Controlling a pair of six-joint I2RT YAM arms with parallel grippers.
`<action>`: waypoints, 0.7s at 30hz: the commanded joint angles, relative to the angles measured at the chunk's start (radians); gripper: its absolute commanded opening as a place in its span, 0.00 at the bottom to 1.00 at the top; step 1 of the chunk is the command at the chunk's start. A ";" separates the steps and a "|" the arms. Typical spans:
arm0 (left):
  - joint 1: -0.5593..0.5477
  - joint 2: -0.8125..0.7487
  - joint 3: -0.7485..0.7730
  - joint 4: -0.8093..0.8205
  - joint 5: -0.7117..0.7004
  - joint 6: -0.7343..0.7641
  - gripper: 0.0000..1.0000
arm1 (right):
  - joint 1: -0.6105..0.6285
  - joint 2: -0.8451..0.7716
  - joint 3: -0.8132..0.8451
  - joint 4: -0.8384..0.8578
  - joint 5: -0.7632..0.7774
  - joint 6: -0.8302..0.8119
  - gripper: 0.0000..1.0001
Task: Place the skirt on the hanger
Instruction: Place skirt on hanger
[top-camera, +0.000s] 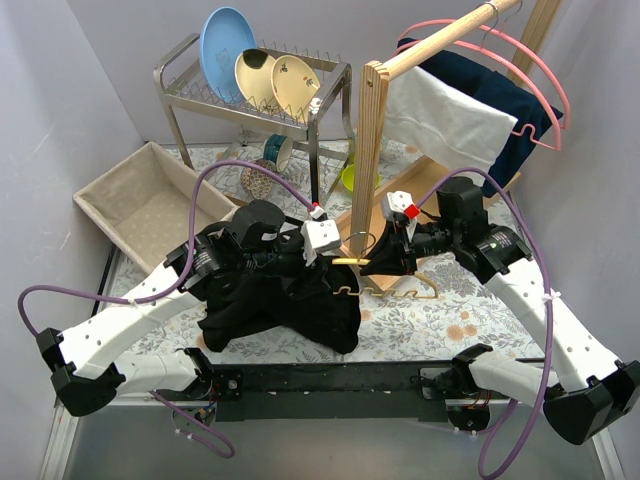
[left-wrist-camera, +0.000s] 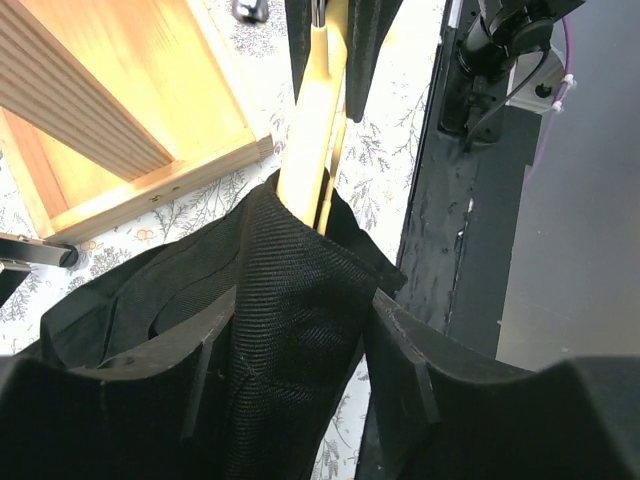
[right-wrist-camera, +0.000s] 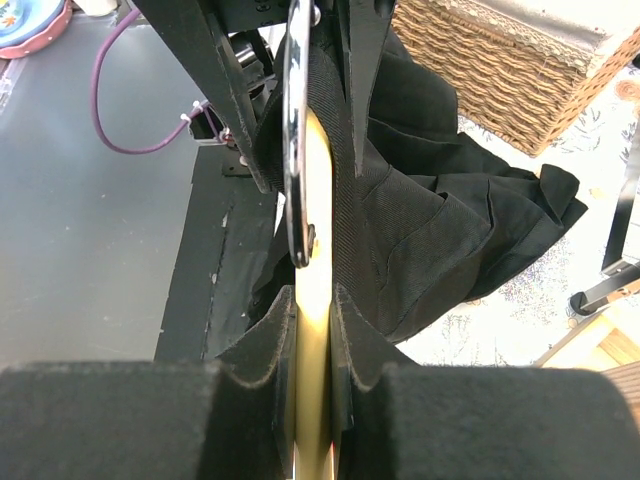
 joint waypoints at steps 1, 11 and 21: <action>-0.009 -0.010 -0.008 0.012 0.022 0.024 0.36 | -0.010 0.007 0.010 0.082 -0.061 -0.006 0.01; -0.009 0.038 0.034 -0.021 -0.062 -0.054 0.05 | -0.010 -0.010 -0.002 0.056 -0.056 -0.065 0.01; -0.009 -0.016 0.037 -0.032 -0.101 -0.049 0.82 | -0.010 -0.028 -0.004 0.023 -0.065 -0.111 0.01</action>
